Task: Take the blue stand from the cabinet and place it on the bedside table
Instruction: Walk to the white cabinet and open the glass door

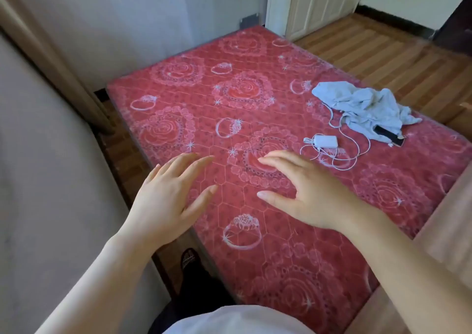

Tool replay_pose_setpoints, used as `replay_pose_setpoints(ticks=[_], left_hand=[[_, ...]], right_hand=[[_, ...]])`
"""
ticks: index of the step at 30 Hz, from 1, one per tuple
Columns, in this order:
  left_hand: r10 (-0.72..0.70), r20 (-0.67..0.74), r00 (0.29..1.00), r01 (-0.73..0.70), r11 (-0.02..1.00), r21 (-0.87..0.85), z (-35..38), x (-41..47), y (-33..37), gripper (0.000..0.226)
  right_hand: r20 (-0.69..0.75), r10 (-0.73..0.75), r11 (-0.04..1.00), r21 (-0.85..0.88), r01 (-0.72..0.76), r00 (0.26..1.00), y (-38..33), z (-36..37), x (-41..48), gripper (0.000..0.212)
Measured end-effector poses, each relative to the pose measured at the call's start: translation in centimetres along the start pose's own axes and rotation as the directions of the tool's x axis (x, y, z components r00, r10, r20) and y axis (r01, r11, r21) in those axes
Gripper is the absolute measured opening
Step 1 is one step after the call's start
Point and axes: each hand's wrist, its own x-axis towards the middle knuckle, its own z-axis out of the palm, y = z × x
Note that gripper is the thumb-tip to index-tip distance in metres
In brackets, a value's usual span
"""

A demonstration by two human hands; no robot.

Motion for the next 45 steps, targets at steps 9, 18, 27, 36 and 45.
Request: replay_pose_setpoints(ticks=[9, 18, 27, 36, 45], left_hand=[[0.068, 0.06, 0.996, -0.064, 0.996, -0.065, -0.5, 7.3, -8.2, 0.054], [0.215, 0.164, 0.963, -0.202, 0.975, -0.095, -4.6, 16.9, -17.8, 0.055], [0.23, 0.217, 0.949, -0.216, 0.973, -0.083, -5.8, 19.3, -21.4, 0.054], [0.121, 0.161, 0.98, -0.112, 0.992, -0.064, -6.7, 19.0, -22.4, 0.053], [0.065, 0.08, 0.995, -0.052, 0.986, -0.156, -7.0, 21.0, -25.4, 0.056]], right_hand=[[-0.016, 0.067, 0.998, 0.014, -0.067, 0.998, -2.5, 1.7, 9.8, 0.061], [-0.043, 0.212, 0.973, 0.107, -0.206, 0.976, -6.8, 2.1, 21.1, 0.061], [0.037, 0.261, 0.964, 0.053, -0.262, 0.965, -7.3, 2.1, 24.9, 0.062], [0.075, 0.148, 0.97, 0.184, -0.159, 0.986, -6.8, 2.3, 28.3, 0.056], [0.119, 0.125, 0.976, 0.165, -0.143, 0.985, -6.6, 2.0, 33.3, 0.059]])
